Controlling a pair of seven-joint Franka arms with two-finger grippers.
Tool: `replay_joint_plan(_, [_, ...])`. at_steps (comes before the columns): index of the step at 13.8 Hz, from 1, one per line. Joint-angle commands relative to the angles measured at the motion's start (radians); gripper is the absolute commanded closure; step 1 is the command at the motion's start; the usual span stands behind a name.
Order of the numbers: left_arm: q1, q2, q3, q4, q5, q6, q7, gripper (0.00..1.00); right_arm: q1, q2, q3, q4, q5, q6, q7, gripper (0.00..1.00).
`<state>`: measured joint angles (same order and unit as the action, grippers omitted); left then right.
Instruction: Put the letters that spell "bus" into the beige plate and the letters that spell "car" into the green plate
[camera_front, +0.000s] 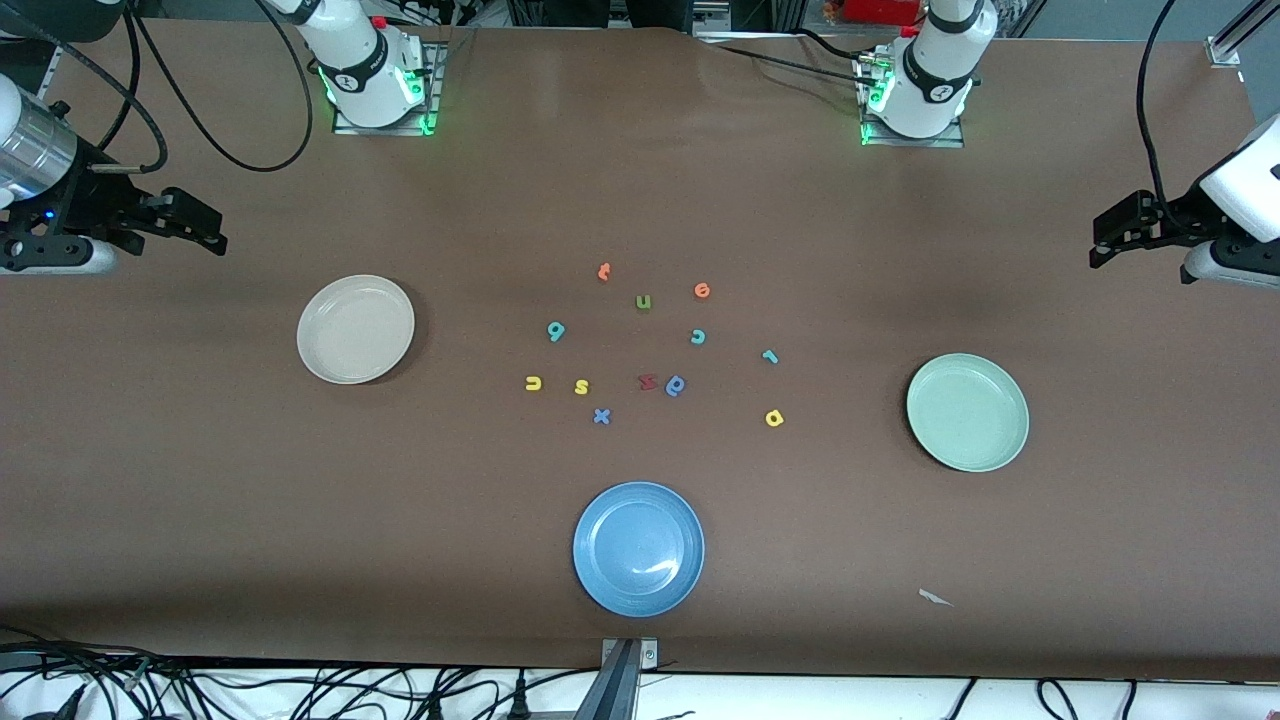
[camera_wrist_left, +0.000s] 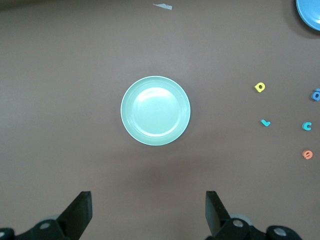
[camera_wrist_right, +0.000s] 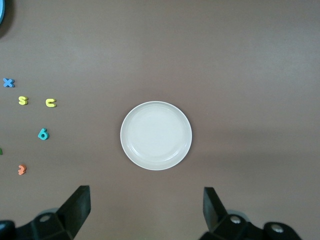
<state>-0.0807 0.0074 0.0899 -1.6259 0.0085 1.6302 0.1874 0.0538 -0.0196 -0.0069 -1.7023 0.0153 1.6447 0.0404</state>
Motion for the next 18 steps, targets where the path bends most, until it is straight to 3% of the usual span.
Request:
replay_joint_plan(1, [0.002, -0.023, -0.004, -0.019, 0.024, 0.0, 0.023, 0.0, -0.011, -0.006, 0.013, 0.003, -0.008, -0.013, 0.004, 0.0])
replay_joint_plan(9, [0.002, -0.02, -0.004, -0.019, 0.024, 0.0, 0.023, 0.0, -0.009, -0.003, 0.013, 0.003, -0.009, -0.013, -0.01, 0.0])
replay_joint_plan(15, [-0.014, 0.031, -0.006, -0.019, -0.019, 0.008, -0.054, 0.0, 0.122, 0.076, 0.016, -0.003, -0.011, -0.045, 0.028, 0.0])
replay_joint_plan(18, [-0.028, 0.1, -0.112, -0.02, -0.035, 0.063, -0.207, 0.0, 0.237, 0.168, 0.016, 0.001, -0.008, 0.058, 0.221, 0.0])
